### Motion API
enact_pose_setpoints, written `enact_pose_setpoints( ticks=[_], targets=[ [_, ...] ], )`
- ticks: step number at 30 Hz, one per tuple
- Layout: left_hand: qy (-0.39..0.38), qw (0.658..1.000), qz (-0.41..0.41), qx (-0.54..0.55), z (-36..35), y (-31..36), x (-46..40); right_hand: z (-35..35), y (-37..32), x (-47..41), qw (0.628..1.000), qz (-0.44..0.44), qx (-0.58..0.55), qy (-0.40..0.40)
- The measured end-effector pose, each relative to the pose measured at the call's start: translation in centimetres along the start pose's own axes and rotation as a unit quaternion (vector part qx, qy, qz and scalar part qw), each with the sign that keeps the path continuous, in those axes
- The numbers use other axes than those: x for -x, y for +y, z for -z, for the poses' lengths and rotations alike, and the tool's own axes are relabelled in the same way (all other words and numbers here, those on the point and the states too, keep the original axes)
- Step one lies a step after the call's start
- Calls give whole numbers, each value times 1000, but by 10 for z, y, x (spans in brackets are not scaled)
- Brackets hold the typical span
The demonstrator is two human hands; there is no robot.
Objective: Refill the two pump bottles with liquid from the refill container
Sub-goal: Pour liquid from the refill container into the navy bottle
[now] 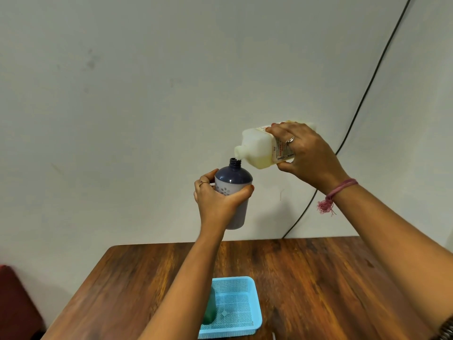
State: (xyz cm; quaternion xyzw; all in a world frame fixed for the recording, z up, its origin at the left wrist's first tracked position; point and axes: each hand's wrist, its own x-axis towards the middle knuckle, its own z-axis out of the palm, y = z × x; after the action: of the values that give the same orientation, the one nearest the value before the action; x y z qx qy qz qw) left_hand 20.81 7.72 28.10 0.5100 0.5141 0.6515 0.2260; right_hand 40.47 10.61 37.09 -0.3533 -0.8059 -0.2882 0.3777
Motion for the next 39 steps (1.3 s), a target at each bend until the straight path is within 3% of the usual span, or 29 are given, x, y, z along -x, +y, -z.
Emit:
enact_pose_setpoints(
  ticks=[39],
  targets=[
    [-1,1000,9,5,-2,1,4,1,4,-1,1000,10,1,-6]
  ],
)
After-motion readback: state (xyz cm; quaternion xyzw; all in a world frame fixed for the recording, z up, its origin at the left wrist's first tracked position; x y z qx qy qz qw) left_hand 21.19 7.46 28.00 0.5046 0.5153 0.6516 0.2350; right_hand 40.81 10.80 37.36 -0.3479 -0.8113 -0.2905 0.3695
